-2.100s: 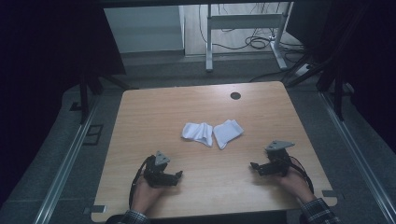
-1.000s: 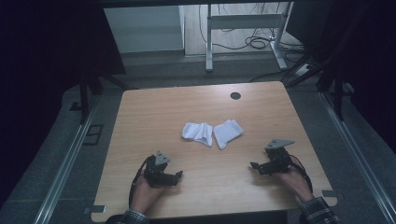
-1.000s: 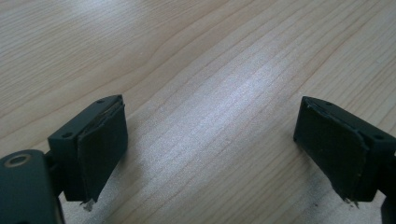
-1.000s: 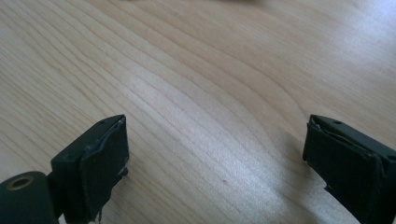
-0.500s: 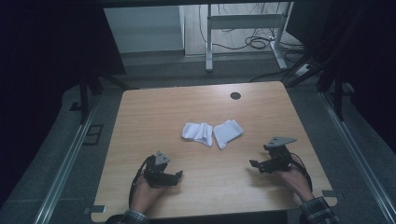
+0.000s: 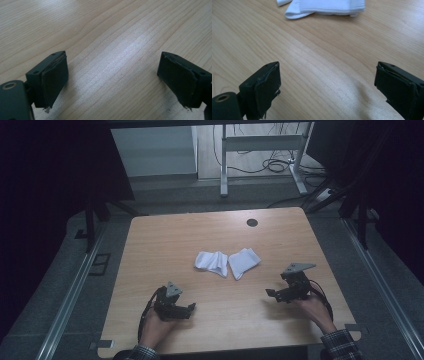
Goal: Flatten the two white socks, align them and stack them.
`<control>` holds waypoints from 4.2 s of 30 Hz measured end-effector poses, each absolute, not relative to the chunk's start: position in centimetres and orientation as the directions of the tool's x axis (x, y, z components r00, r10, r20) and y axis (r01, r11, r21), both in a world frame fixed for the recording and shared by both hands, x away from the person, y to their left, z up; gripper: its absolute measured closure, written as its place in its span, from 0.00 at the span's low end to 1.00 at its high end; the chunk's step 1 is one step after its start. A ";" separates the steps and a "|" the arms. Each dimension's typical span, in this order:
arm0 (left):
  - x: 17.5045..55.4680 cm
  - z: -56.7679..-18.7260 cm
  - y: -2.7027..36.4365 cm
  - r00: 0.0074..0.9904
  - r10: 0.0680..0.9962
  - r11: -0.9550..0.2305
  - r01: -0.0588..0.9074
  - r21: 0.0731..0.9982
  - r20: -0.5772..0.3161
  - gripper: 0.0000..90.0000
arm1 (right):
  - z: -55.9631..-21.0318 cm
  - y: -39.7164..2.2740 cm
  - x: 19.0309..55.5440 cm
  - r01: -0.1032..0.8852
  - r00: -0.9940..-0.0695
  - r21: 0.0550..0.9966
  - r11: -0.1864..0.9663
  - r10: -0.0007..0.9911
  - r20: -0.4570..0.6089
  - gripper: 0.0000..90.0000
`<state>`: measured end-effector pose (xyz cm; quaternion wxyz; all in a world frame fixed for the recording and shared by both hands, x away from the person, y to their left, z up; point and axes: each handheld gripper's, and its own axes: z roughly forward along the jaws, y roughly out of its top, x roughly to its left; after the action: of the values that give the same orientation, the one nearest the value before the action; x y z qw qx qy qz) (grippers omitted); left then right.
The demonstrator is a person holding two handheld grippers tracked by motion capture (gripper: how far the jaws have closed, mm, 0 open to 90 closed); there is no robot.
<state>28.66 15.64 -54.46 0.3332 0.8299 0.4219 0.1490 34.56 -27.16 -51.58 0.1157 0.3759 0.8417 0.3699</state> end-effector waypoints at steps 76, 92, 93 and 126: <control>28.7 -54.5 15.5 0.601 0.798 -0.421 0.599 0.681 -0.035 0.11 | -51.7 -20.5 46.9 0.686 -0.591 0.577 0.443 0.802 0.086 0.80; 28.7 -54.5 15.6 0.604 0.796 -0.427 0.597 0.679 -0.031 0.11 | -45.6 -19.2 45.5 0.625 -0.652 0.638 0.451 0.750 0.109 0.91; 28.7 -54.5 15.5 0.601 0.799 -0.423 0.601 0.678 -0.034 0.11 | -45.1 -19.0 45.4 0.618 -0.658 0.642 0.454 0.745 0.107 0.91; 28.7 -54.4 15.4 0.600 0.799 -0.425 0.601 0.677 -0.031 0.11 | -37.8 -26.8 43.6 0.597 -0.562 0.758 0.260 0.811 0.164 0.92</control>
<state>28.74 15.45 -54.45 0.3316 0.8308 0.4212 0.1495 43.59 -26.81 -37.82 0.1303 0.4496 0.7831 0.4094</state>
